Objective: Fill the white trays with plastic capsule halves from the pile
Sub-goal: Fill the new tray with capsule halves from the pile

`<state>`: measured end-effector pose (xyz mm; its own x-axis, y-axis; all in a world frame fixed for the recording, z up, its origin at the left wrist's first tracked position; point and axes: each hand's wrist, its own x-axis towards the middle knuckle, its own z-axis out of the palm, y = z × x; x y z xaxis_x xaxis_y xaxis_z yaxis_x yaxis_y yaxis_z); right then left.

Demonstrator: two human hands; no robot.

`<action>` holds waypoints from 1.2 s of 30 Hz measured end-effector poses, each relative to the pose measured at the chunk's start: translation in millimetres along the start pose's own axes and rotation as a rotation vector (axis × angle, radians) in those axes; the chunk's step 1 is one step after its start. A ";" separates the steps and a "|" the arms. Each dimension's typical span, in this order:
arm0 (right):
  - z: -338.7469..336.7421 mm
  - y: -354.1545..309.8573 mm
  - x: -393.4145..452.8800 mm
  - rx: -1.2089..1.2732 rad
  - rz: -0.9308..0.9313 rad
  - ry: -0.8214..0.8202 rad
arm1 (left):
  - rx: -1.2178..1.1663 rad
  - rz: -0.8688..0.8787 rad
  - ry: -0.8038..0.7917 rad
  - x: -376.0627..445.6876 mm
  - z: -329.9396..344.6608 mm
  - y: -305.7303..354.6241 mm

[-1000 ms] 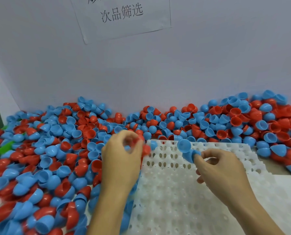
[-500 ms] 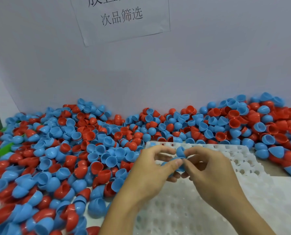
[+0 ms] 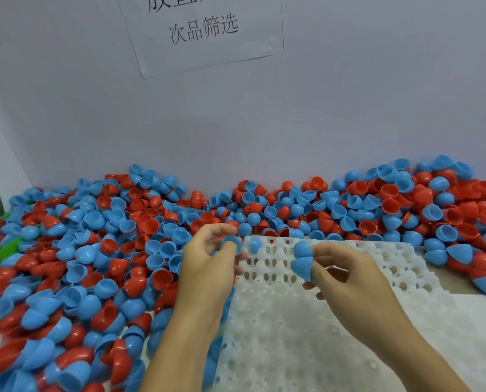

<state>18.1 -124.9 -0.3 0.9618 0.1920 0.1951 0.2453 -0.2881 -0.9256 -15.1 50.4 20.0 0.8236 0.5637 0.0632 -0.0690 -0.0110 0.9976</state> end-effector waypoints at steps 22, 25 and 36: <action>27.8 -60.9 -50.8 -0.475 -0.192 -0.584 | -0.261 -0.090 0.050 -19.2 -18.0 8.7; 38.4 -64.1 -58.9 -0.608 -0.186 -0.625 | -0.239 -0.085 0.047 -16.4 -17.0 9.0; 57.4 -65.3 -74.2 -0.874 -0.198 -0.686 | -0.220 -0.098 0.046 -16.6 -17.3 11.0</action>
<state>-76.2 -66.6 27.2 0.6925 0.7043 -0.1558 0.6457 -0.7016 -0.3015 -39.3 55.1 29.4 0.8063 0.5901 -0.0400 -0.1153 0.2231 0.9680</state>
